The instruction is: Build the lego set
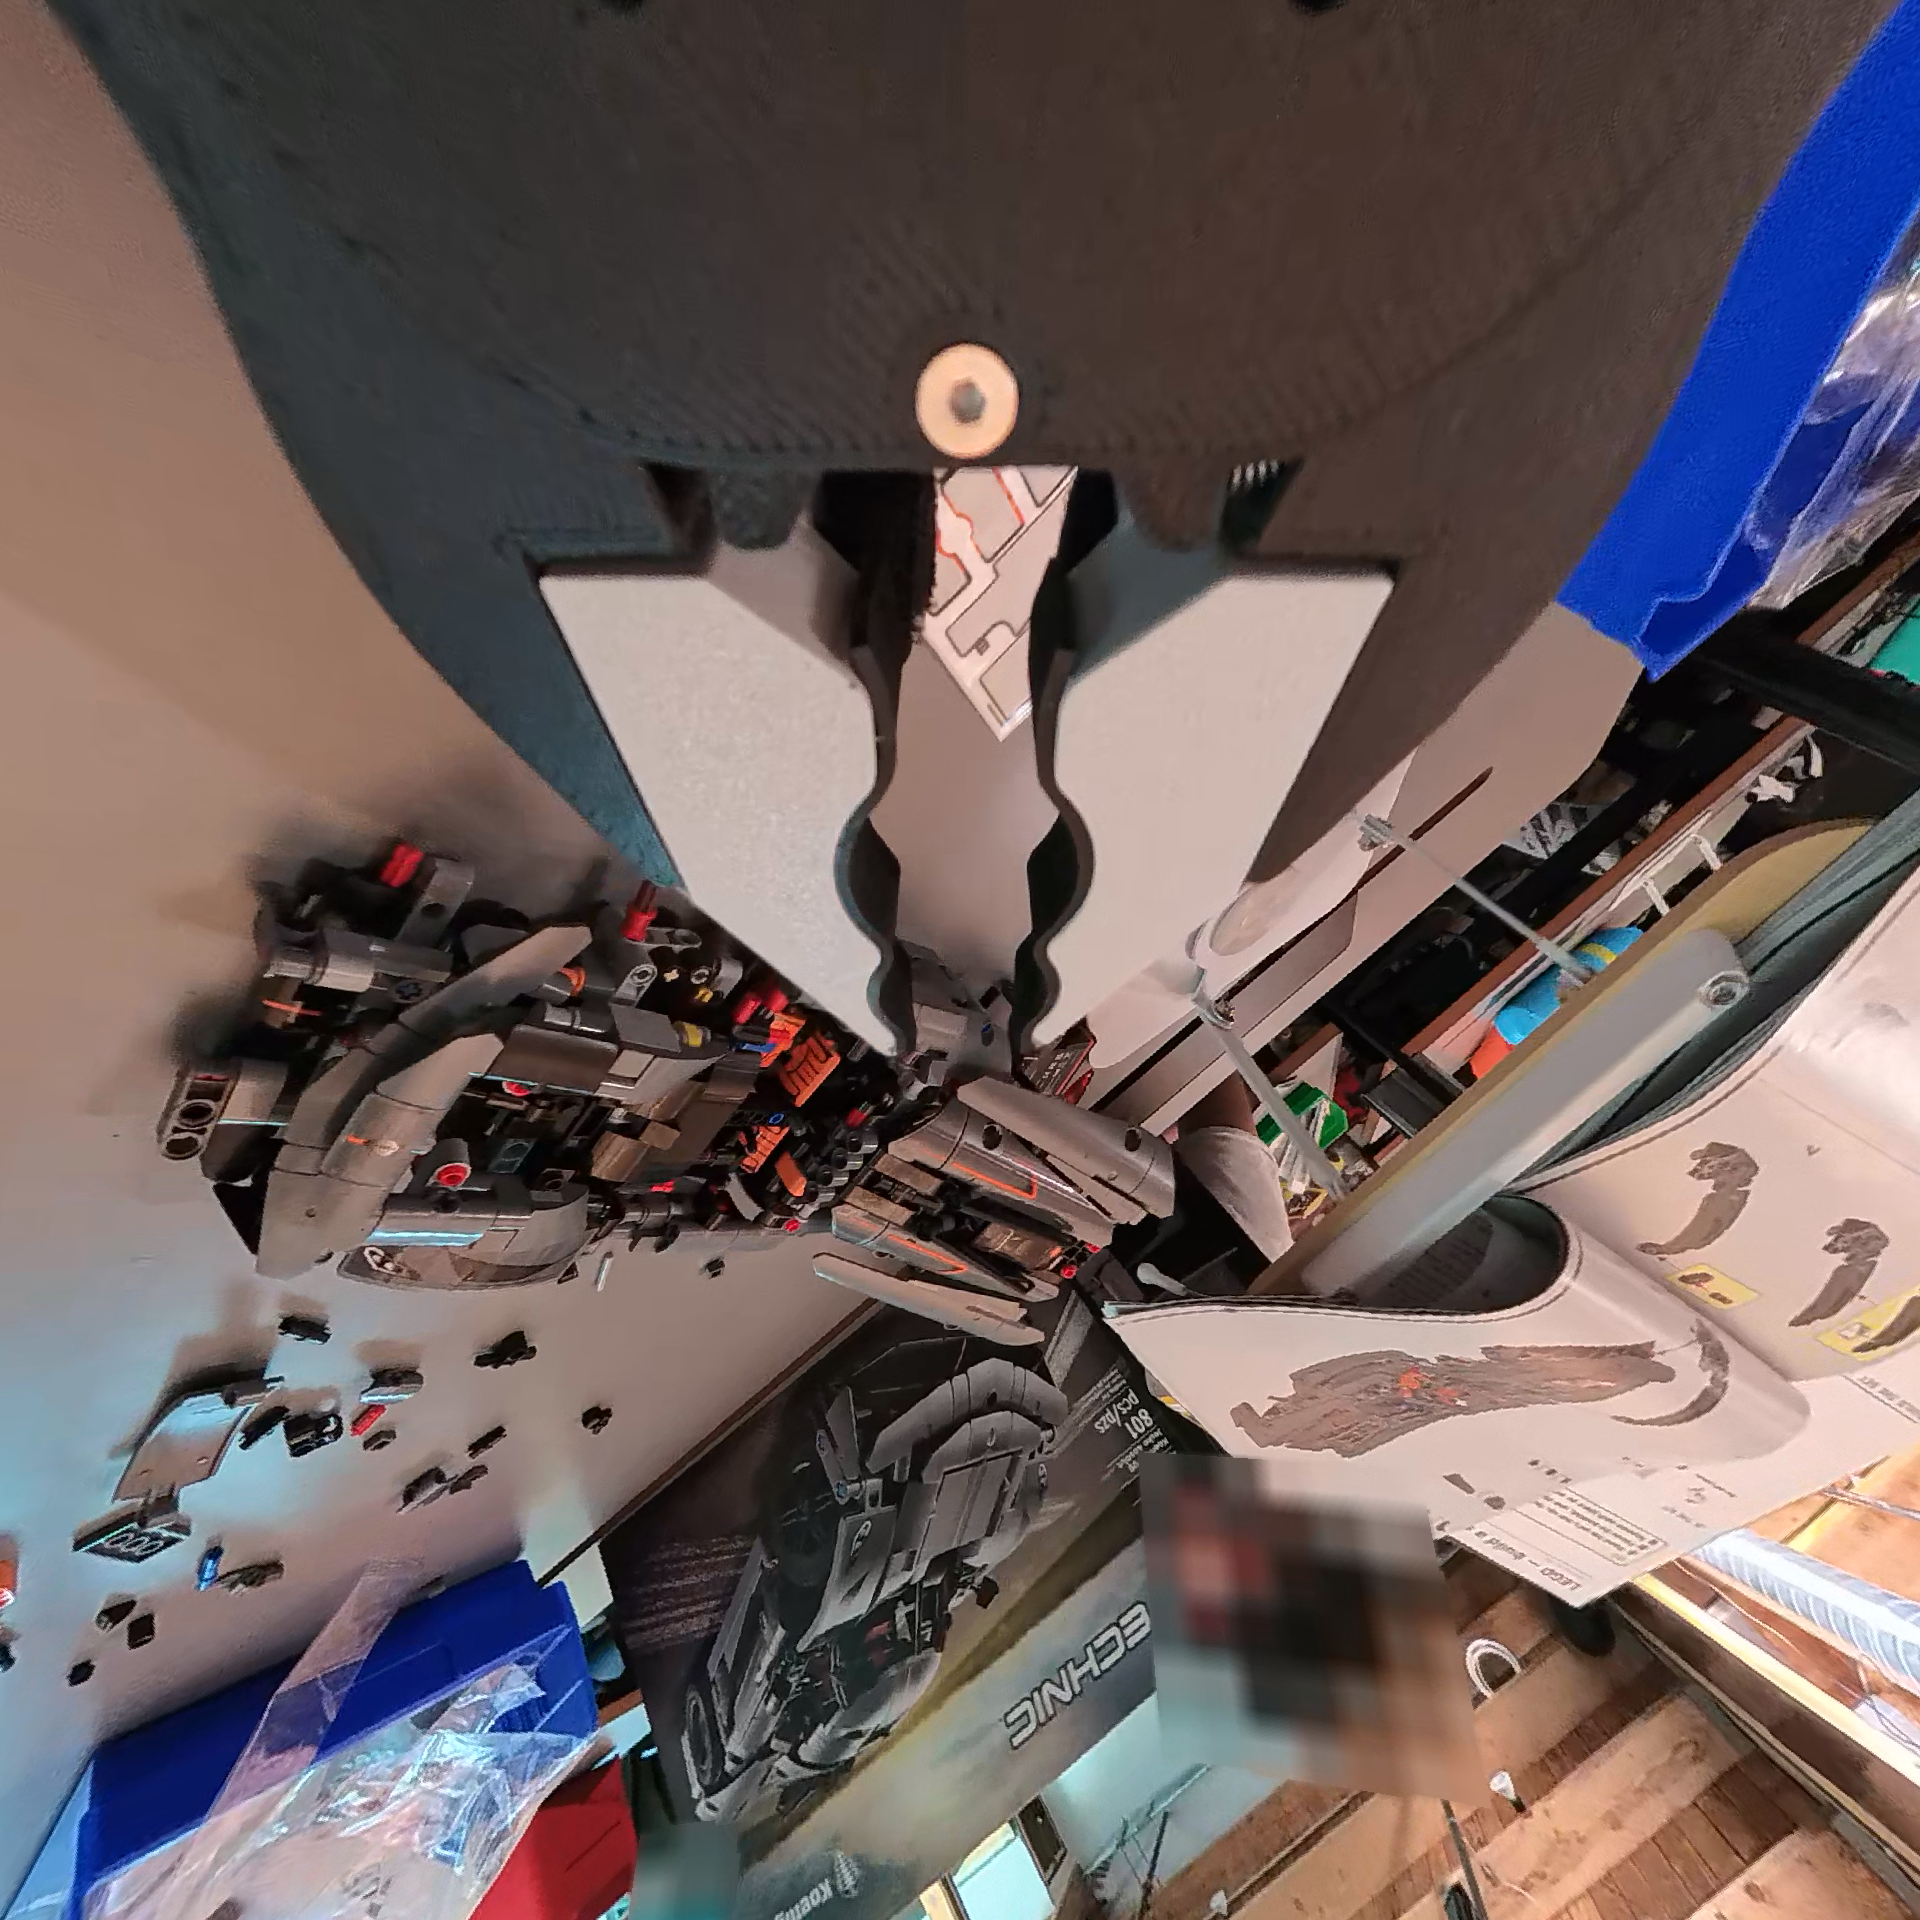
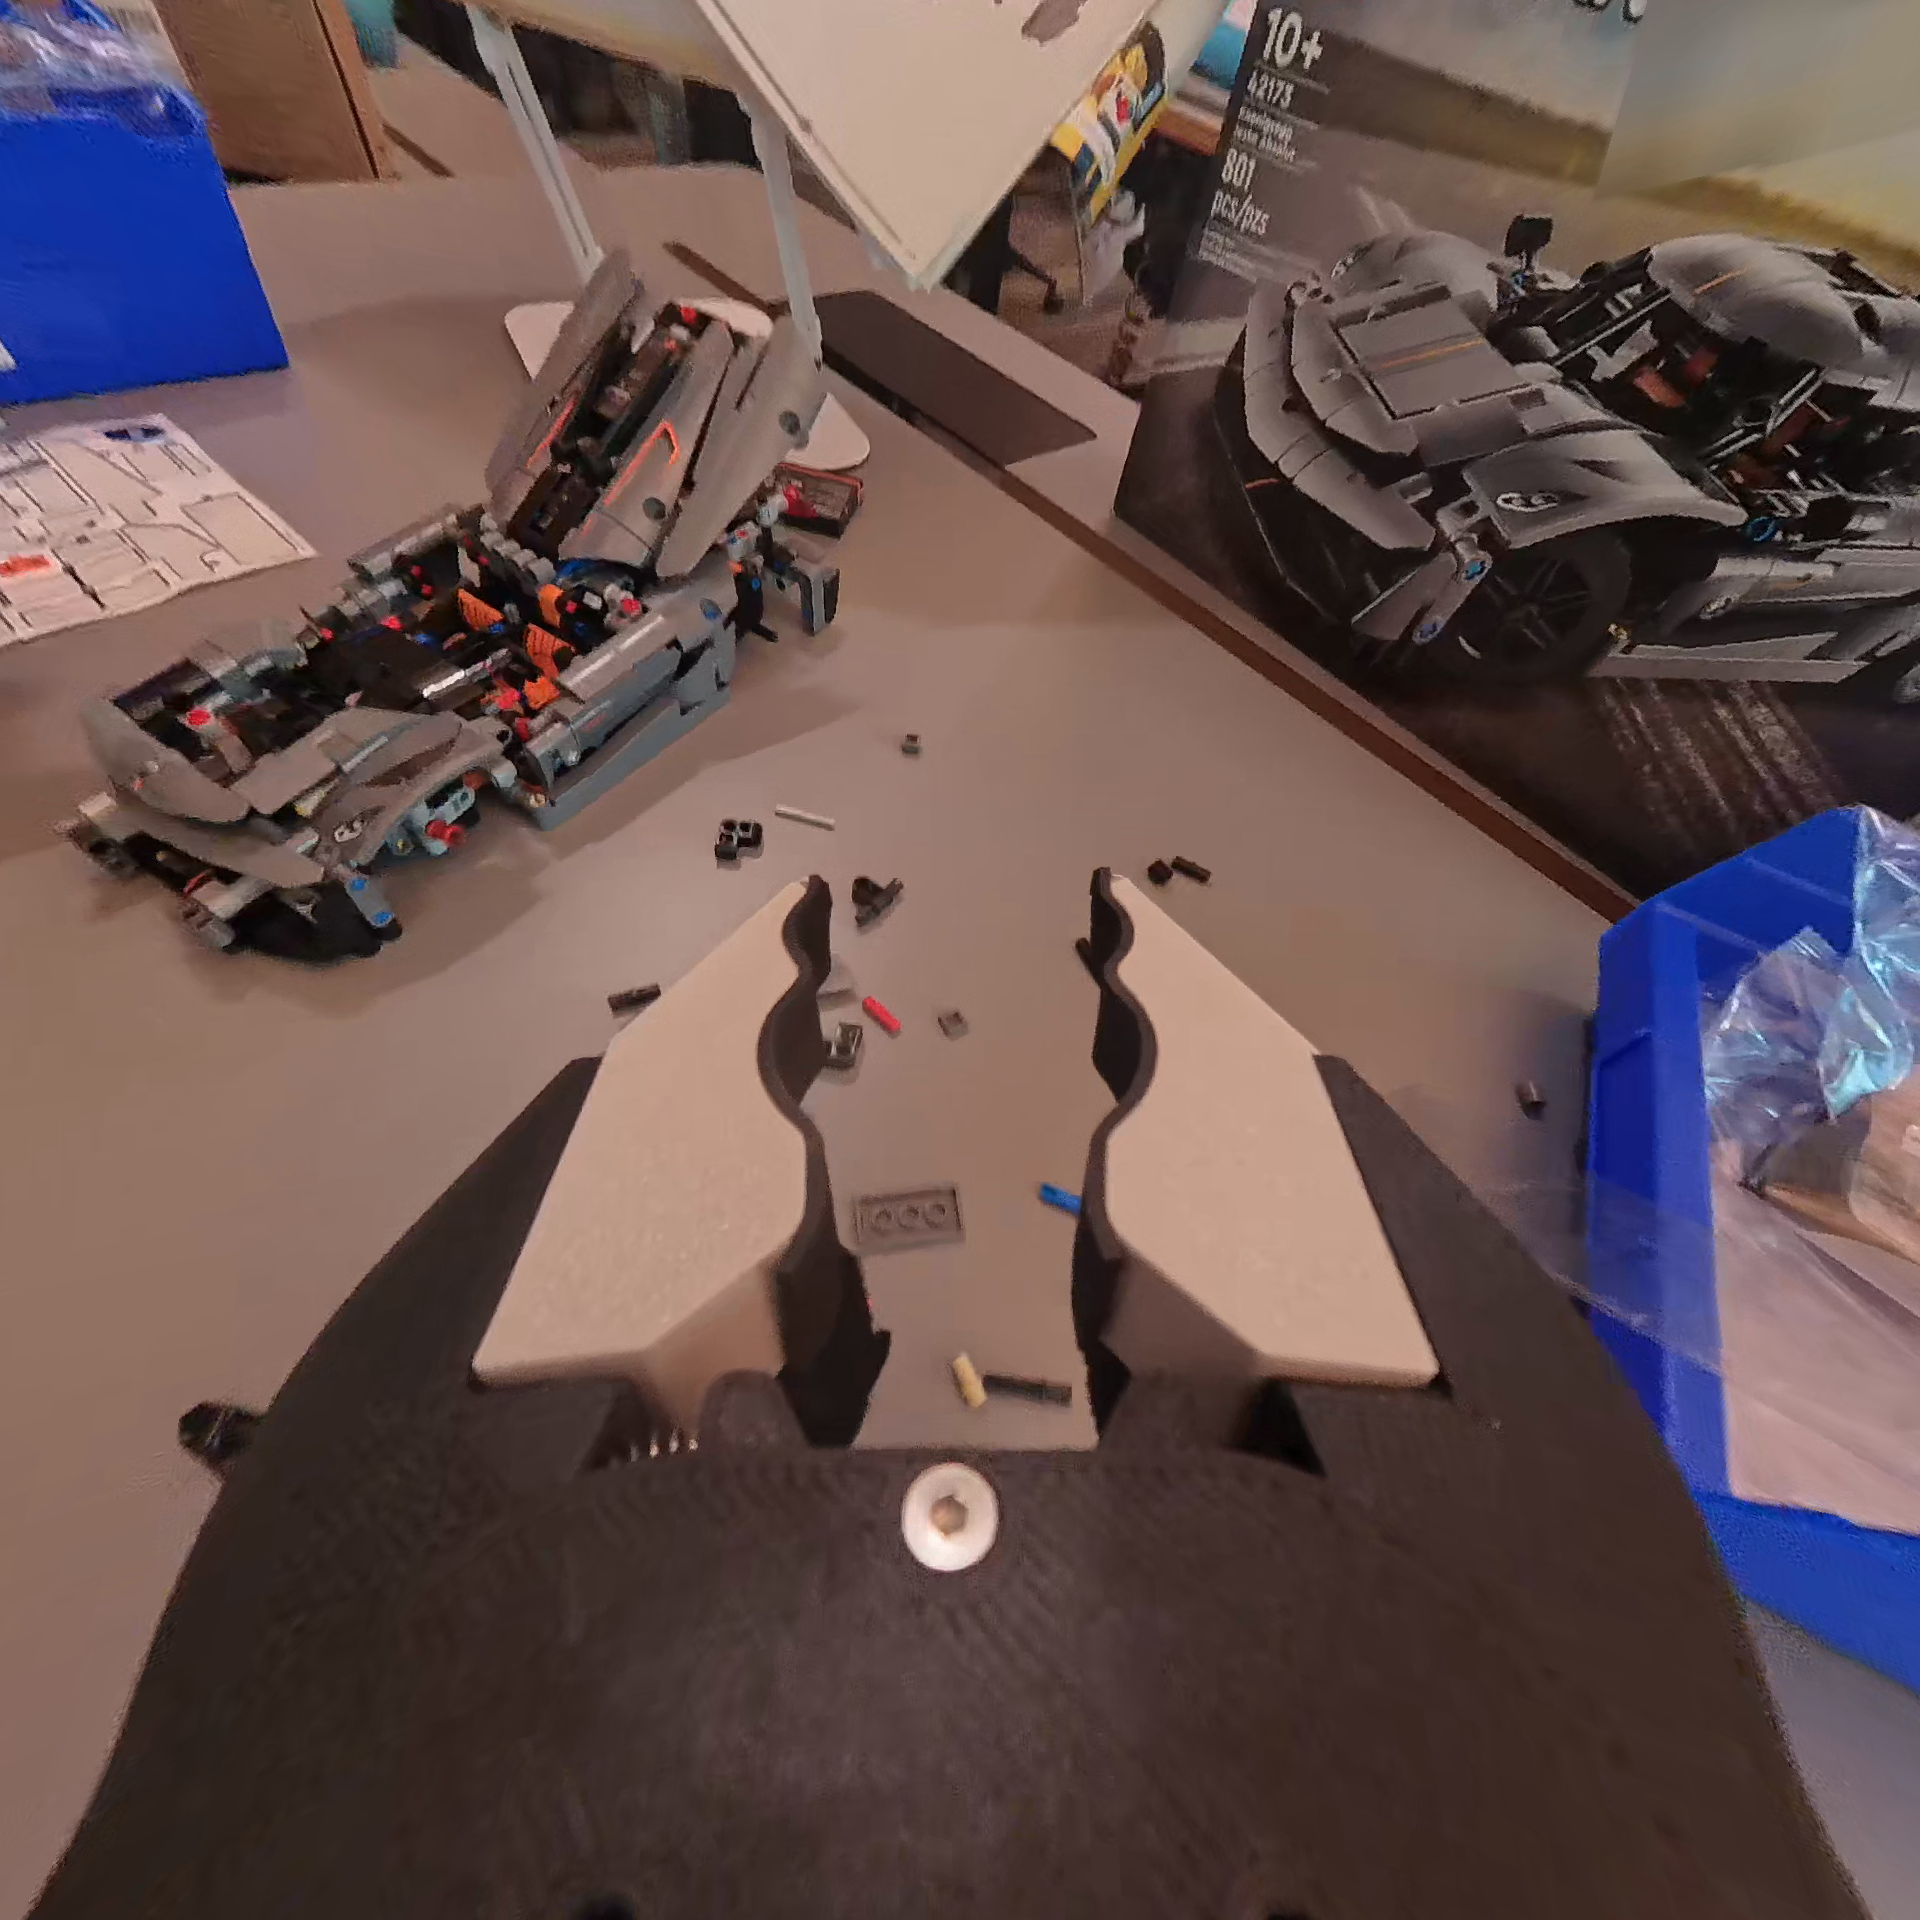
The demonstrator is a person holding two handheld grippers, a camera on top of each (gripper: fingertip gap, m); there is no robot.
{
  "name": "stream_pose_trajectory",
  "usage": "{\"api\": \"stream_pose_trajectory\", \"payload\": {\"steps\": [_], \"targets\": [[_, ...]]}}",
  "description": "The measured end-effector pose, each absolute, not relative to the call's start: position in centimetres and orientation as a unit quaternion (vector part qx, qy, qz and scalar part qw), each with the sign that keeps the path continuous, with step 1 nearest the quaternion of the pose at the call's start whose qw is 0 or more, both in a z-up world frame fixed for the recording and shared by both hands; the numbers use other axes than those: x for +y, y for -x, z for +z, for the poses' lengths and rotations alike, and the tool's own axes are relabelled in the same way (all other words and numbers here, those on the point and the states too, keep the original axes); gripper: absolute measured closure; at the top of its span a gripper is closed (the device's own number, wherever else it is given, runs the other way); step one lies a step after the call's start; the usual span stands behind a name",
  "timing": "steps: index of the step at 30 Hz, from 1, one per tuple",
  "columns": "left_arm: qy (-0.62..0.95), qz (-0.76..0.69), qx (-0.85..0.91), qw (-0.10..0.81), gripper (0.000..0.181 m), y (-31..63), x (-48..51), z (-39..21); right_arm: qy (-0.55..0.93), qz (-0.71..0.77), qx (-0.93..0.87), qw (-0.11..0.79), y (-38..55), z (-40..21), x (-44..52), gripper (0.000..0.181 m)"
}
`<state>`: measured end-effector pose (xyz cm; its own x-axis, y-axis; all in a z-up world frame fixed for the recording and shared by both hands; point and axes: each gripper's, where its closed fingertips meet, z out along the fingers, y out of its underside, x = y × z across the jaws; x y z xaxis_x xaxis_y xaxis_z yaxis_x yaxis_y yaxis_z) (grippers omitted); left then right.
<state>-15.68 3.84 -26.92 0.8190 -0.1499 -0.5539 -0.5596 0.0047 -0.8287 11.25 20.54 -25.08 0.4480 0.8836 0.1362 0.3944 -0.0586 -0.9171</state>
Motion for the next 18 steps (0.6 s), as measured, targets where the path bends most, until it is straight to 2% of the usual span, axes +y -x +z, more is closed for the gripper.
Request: {"api": "stream_pose_trajectory", "payload": {"steps": [3,5,12,18], "targets": [[0.686,0.151,0.252,0.665,0.165,16.0,3.6,-26.7,0.717,0.205,-0.476,0.467,-12.6,-25.8,19.8,0.134],[0.687,0.148,0.252,0.665,0.164,16.0,3.5,-26.8,0.721,0.201,-0.486,0.451,-13.3,-26.0,19.0,0.143],[0.69,0.151,0.27,0.654,0.164,15.3,3.7,-27.3,0.733,0.202,-0.533,0.37,-12.6,-29.6,16.4,0.153],[0.692,0.147,0.27,0.653,0.165,15.3,3.9,-27.4,0.776,0.187,-0.518,0.307,-9.7,-33.7,18.4,0.149]]}}
